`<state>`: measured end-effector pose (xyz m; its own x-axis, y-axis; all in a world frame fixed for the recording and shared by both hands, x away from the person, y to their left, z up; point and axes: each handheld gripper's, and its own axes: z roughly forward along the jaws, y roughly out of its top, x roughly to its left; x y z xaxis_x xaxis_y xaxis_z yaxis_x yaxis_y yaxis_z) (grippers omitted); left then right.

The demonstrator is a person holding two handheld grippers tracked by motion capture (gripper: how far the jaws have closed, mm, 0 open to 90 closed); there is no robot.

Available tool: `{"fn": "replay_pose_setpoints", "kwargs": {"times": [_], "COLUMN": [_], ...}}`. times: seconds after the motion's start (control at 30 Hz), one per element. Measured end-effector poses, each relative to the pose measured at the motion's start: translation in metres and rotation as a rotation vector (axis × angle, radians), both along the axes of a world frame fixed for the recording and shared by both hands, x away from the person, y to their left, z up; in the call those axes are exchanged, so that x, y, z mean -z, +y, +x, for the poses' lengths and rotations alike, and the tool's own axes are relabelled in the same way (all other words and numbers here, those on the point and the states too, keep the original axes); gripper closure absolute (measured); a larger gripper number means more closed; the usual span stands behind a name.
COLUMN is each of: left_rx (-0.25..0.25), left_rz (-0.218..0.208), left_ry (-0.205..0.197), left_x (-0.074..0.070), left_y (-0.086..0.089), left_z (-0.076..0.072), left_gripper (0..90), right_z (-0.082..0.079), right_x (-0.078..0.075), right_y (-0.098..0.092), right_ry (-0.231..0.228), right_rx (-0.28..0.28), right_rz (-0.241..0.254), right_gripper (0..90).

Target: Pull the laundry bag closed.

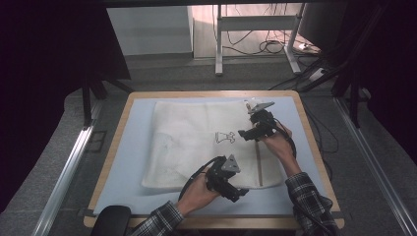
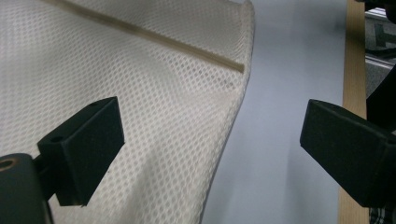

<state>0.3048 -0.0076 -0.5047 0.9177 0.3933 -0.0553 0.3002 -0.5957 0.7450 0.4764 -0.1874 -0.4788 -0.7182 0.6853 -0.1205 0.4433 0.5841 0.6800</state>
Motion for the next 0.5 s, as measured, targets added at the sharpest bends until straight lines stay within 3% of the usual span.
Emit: {"fn": "replay_pose_setpoints", "kwargs": {"times": [0.2, 0.5], "left_rx": [-0.031, -0.067], "left_rz": [-0.003, 0.007], "left_ry": [0.002, -0.012], "left_x": [0.000, -0.002], "left_y": [0.015, 0.036], "left_z": [0.001, 0.000], "left_gripper": [4.7, 5.1], "right_z": [-0.008, -0.017], "right_x": [0.001, 0.002], "right_y": [0.003, 0.003], "right_ry": [0.005, 0.050], "right_rx": [-0.019, -0.014], "right_rz": [-0.010, 0.008], "right_gripper": [6.5, 5.3]}}
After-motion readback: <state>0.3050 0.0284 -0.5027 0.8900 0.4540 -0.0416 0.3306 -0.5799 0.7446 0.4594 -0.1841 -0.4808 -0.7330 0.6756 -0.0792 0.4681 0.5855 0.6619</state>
